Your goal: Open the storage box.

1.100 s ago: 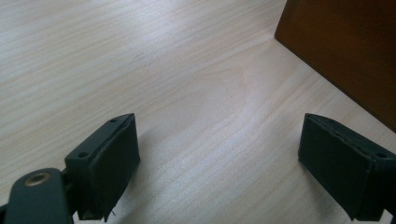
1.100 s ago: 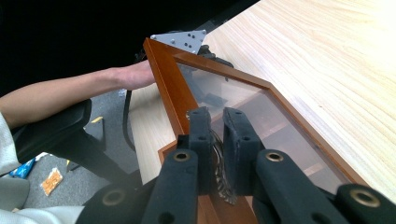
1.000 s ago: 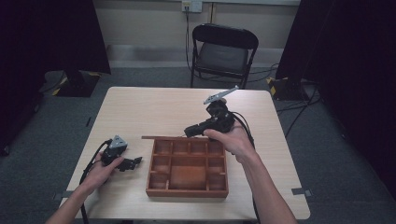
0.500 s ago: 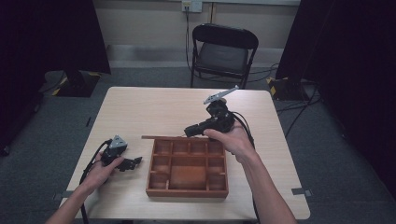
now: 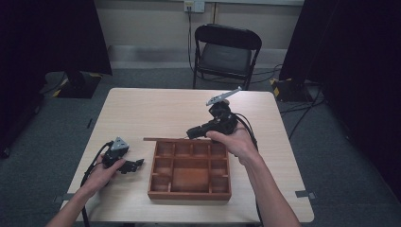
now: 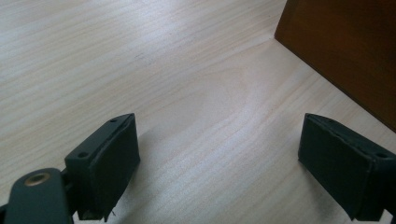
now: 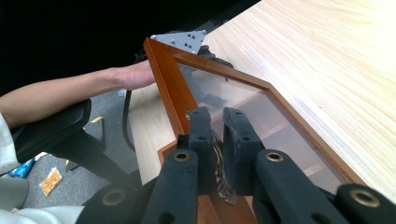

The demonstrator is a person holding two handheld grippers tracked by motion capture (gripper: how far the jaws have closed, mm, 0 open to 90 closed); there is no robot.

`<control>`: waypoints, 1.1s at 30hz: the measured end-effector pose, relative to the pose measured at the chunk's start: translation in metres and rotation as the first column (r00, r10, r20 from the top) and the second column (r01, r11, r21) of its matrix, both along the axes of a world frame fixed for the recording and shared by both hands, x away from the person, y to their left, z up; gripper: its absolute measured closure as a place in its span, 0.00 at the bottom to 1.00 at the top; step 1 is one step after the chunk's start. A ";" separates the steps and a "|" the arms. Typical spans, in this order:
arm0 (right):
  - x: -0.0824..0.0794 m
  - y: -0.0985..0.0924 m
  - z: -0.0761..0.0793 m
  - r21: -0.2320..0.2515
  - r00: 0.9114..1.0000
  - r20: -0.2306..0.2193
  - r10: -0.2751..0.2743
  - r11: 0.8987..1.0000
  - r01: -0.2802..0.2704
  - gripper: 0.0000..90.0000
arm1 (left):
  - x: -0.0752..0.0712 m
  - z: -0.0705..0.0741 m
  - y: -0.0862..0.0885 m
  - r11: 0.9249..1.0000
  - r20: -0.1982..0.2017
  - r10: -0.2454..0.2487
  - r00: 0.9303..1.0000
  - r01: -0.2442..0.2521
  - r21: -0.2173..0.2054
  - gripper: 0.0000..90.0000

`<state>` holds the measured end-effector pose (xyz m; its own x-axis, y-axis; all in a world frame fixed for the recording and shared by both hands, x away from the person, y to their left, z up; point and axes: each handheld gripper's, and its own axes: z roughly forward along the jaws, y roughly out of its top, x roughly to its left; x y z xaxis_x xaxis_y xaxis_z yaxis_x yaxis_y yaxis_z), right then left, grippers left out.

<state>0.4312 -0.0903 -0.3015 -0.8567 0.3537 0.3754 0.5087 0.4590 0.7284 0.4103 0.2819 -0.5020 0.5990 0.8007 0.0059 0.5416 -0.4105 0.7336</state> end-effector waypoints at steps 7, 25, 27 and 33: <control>0.000 0.000 0.000 0.000 1.000 0.001 0.001 1.000 -0.001 0.92 | 0.000 0.000 0.000 1.000 0.000 0.000 1.000 0.000 0.000 0.13; 0.000 0.000 0.001 -0.003 1.000 0.000 0.002 1.000 -0.002 0.92 | 0.000 0.000 0.000 1.000 0.003 -0.004 1.000 0.004 0.006 0.13; 0.000 0.000 0.000 -0.003 1.000 0.001 0.002 1.000 -0.002 0.92 | 0.000 0.000 0.000 1.000 0.004 -0.005 1.000 0.005 0.007 0.13; 0.000 0.000 0.000 -0.003 1.000 0.002 0.003 1.000 -0.003 0.92 | 0.000 0.000 0.000 1.000 0.004 -0.002 1.000 0.002 0.004 0.13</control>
